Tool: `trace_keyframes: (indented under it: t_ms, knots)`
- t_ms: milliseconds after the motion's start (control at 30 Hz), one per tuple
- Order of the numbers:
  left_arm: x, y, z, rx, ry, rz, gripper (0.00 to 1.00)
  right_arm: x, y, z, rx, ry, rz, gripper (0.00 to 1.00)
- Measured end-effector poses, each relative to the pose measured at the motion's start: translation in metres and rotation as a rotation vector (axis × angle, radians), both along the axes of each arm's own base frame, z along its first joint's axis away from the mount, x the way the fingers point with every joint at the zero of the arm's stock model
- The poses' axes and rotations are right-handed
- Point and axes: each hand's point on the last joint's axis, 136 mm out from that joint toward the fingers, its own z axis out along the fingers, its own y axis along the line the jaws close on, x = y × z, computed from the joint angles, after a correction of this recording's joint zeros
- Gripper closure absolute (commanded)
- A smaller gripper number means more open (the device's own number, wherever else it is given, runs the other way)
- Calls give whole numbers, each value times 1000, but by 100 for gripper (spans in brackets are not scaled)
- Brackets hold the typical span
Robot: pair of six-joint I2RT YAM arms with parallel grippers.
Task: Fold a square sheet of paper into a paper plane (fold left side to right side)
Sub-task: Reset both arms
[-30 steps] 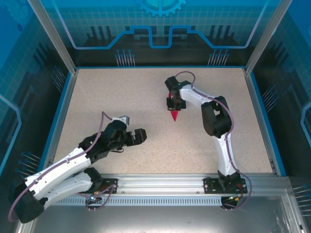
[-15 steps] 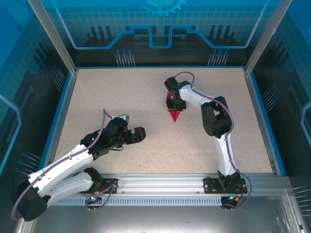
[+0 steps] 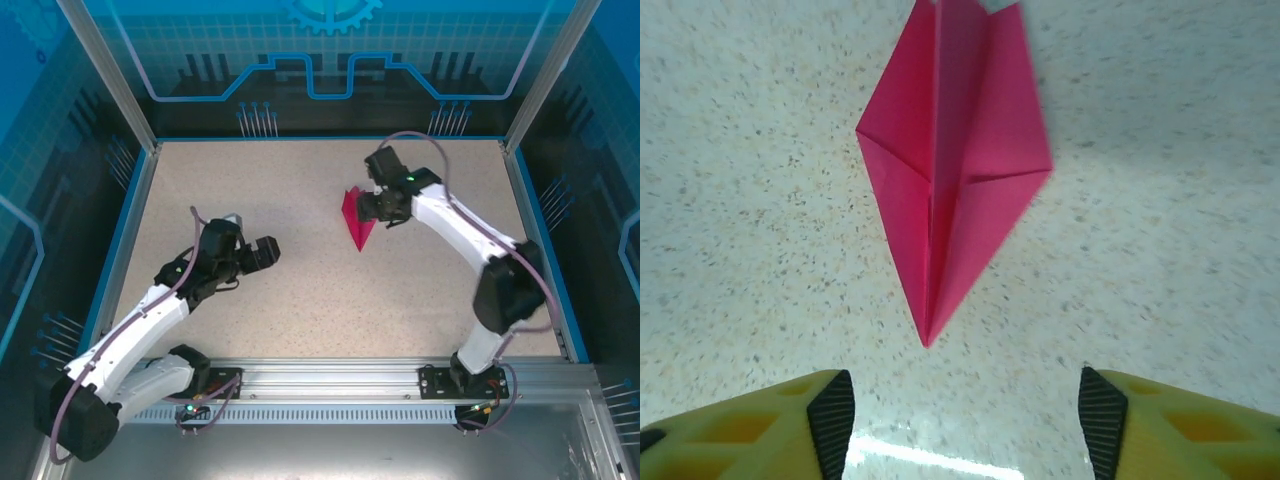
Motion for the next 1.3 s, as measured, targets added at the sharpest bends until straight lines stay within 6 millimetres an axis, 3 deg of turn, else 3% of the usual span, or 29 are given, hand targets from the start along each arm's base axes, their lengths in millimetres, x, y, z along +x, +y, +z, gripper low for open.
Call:
trace_keyframes:
  t_ms: [100, 233, 333, 400, 533, 600, 667, 833, 1067, 1167, 1300]
  knots:
    - [13, 30, 4, 87, -59, 90, 1, -16, -36, 27, 2, -134, -34, 2]
    - [23, 59, 3, 217, -162, 165, 1, -35, -99, 33, -46, -293, -151, 1]
    - [24, 76, -11, 332, -203, 195, 1, -47, -146, 8, -93, -351, -254, 1]
    - [23, 87, -23, 408, -213, 203, 1, -57, -176, -24, -130, -358, -316, 1]
    - [30, 100, -31, 507, -234, 196, 1, -76, -206, -83, -163, -328, -366, 1]
    - [38, 103, -33, 543, -256, 183, 1, -75, -208, -99, -161, -324, -356, 1]
    - [45, 107, -40, 570, -265, 173, 1, -64, -205, -102, -147, -351, -336, 1]
    - [55, 109, -71, 602, -264, 102, 1, -30, -196, -90, -119, -486, -285, 1]
    - [83, 108, -63, 533, -393, 56, 1, 0, -180, -83, -74, -612, -212, 1]
    - [95, 113, -63, 496, -444, 68, 1, 6, -166, -96, -81, -607, -150, 1]
    - [99, 107, -91, 458, -390, 16, 1, 7, -151, -101, -70, -595, -78, 1]
